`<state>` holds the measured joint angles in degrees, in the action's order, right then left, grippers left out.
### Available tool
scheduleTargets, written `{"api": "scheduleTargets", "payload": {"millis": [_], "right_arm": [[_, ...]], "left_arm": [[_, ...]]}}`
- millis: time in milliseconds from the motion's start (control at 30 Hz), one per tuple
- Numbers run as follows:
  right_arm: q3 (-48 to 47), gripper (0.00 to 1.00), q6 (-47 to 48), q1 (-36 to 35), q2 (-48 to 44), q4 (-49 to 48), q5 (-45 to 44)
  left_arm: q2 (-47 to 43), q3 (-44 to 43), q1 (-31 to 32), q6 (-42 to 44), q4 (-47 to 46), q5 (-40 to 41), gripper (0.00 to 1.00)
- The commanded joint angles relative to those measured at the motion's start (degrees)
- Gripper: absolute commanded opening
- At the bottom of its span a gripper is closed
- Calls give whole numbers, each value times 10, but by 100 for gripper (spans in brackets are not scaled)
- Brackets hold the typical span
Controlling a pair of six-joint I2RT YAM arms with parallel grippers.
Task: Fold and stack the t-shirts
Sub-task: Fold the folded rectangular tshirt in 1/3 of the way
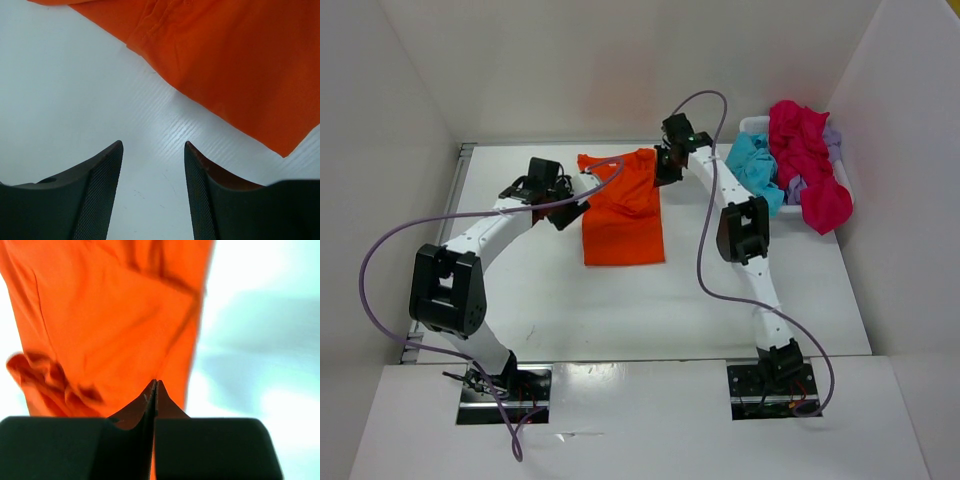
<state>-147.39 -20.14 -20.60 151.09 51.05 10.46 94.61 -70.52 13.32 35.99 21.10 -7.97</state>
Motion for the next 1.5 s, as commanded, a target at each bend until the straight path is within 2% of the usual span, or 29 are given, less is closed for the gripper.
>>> {"api": "scheduleTargets", "payload": {"millis": [0, 233, 333, 433, 600, 767, 867, 900, 967, 1167, 1267, 1333, 1400, 1433, 1467], "right_arm": [[66, 0, 21, -11, -131, 17, -15], [323, 0, 27, -60, -282, -45, 11], [379, 0, 27, -66, -294, -51, 26], [396, 0, 21, -66, -277, -57, 26], [338, 0, 38, -66, -209, -36, 33], [223, 0, 33, -66, -126, -31, 33], [91, 0, 33, -56, -51, 17, 21], [13, 0, 33, -56, -31, 30, 21], [-38, 0, 16, -38, 4, 30, 16], [-41, 0, 5, 1, -5, 35, -3], [-6, 0, 17, 14, -43, 35, -9], [45, 10, 22, 14, -90, 35, -9], [97, 26, 22, 14, -144, 27, -9], [165, 46, 22, 14, -163, 19, -1], [202, 55, 27, 14, -205, 7, -1]], "left_arm": [[-21, 9, -2, 0, 7, -8, 60], [-26, 20, -2, -6, -10, -3, 60], [-26, 31, -2, -6, -15, -3, 60], [-31, 36, -2, -6, -20, -3, 60], [-31, 36, -2, -6, -26, -3, 60], [-31, 36, -2, -6, -26, 2, 60], [-31, 36, -2, 0, -26, 2, 60], [-31, 36, -2, 0, -26, 2, 61], [-31, 36, -2, 0, -26, 2, 61], [-37, 42, 10, 40, -5, -7, 62], [-50, 47, 38, 135, 52, -57, 67], [-63, 78, 68, 215, 82, -64, 72], [-83, 108, 114, 262, 87, -58, 73], [-94, 137, 128, 280, 87, -58, 73], [-94, 149, 148, 308, 80, -50, 75]]}}
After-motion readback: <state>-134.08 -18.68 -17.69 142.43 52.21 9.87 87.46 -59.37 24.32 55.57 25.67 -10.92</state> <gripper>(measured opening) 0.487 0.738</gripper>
